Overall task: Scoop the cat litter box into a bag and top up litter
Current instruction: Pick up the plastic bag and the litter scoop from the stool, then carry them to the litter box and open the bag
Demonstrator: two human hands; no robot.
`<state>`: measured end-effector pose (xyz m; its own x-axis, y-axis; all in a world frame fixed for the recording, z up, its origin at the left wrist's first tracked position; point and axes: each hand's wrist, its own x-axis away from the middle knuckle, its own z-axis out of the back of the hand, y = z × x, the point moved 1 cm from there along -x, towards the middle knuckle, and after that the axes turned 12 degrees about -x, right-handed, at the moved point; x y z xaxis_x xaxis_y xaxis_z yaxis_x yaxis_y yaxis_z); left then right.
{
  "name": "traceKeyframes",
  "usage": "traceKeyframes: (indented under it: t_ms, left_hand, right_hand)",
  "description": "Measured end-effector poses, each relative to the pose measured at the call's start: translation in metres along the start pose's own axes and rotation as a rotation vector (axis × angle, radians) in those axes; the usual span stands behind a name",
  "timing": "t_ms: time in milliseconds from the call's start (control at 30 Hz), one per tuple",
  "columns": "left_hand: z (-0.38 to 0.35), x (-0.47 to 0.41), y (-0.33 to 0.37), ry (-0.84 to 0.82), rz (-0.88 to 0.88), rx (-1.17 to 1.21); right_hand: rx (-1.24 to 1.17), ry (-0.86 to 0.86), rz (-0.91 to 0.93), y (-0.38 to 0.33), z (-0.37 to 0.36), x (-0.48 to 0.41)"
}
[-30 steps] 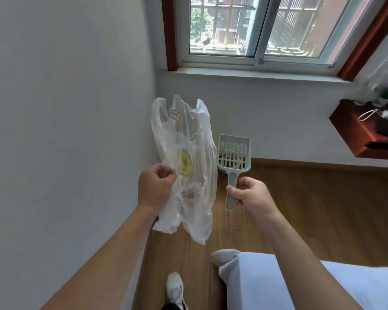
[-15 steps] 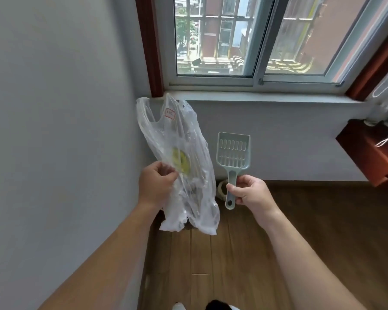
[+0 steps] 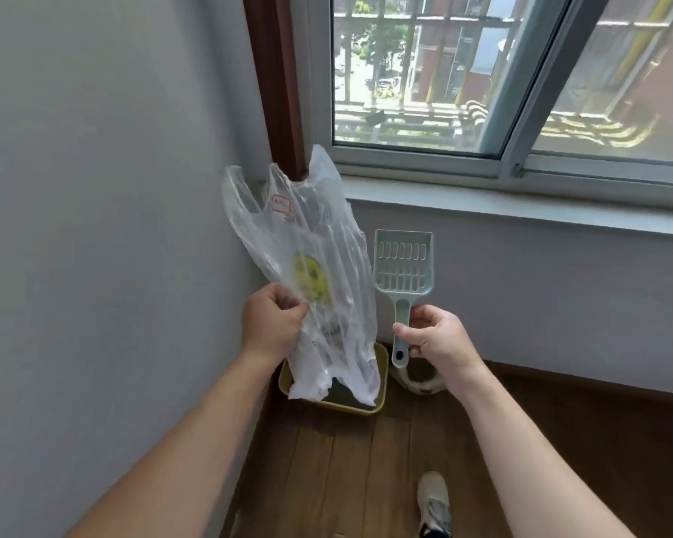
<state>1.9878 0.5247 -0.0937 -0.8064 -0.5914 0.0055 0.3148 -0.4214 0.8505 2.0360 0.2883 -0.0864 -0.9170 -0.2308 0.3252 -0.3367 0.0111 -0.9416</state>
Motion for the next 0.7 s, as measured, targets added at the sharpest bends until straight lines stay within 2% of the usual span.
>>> traceKeyframes:
  t_ms: [200, 367, 500, 700]
  left_hand:
    - [-0.081, -0.031, 0.013, 0.132, 0.122, -0.074]
    - [-0.123, -0.045, 0.002, 0.197, 0.202, -0.074]
    - [-0.143, -0.058, -0.041, 0.208, 0.255, -0.027]
    - [-0.194, -0.075, -0.151, 0.233, 0.259, -0.023]
  right_hand:
    - [0.089, -0.151, -0.07, -0.008, 0.058, -0.099]
    - [0.171, -0.245, -0.104, 0.0, 0.079, -0.159]
    - [0.201, -0.288, -0.127, 0.035, 0.073, -0.194]
    - [0.227, -0.342, -0.152, 0.149, 0.056, -0.251]
